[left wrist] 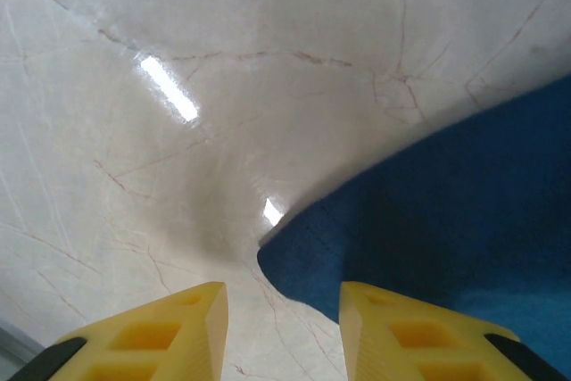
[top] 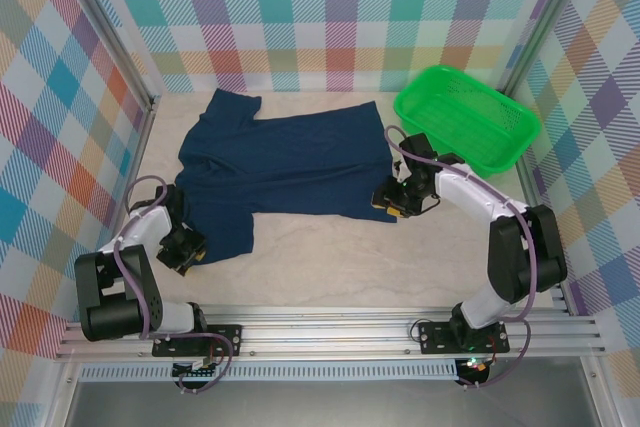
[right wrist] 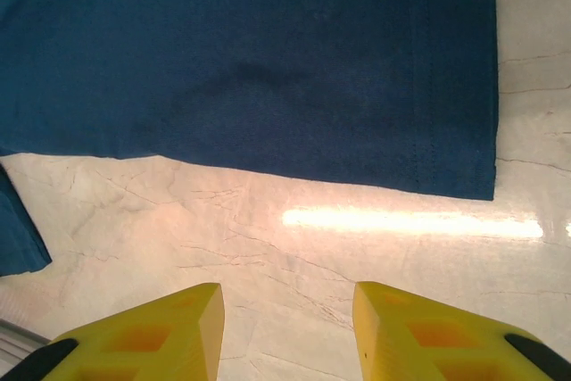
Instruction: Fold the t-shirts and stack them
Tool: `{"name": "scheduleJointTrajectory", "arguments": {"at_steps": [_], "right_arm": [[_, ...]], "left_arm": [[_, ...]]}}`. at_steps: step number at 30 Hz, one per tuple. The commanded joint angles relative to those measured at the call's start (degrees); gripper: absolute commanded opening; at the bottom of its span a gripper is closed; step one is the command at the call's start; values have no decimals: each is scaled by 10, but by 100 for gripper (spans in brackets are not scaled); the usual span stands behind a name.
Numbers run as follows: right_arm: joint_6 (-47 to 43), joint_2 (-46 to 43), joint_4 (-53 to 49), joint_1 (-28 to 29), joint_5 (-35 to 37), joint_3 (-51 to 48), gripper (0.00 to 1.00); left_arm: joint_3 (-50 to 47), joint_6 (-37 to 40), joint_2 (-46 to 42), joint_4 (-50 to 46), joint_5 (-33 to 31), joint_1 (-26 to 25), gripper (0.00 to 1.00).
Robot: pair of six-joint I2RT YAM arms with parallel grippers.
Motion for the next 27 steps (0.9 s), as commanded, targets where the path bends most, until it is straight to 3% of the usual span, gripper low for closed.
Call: {"name": "scheduleJointTrajectory", "arguments": {"at_steps": [1, 8, 16, 24, 27], "right_arm": [[11, -5, 2, 1, -12, -1, 42], [12, 0, 2, 1, -16, -3, 41], [16, 12, 2, 1, -7, -9, 40], [82, 51, 30, -3, 36, -44, 42], [89, 81, 11, -4, 75, -18, 40]], "left_arm": [[12, 18, 18, 34, 4, 9, 38], [15, 46, 39, 72, 17, 9, 32], [6, 46, 79, 115, 31, 8, 3], [18, -66, -70, -13, -39, -26, 0], [-3, -119, -136, -16, -49, -36, 0]]}}
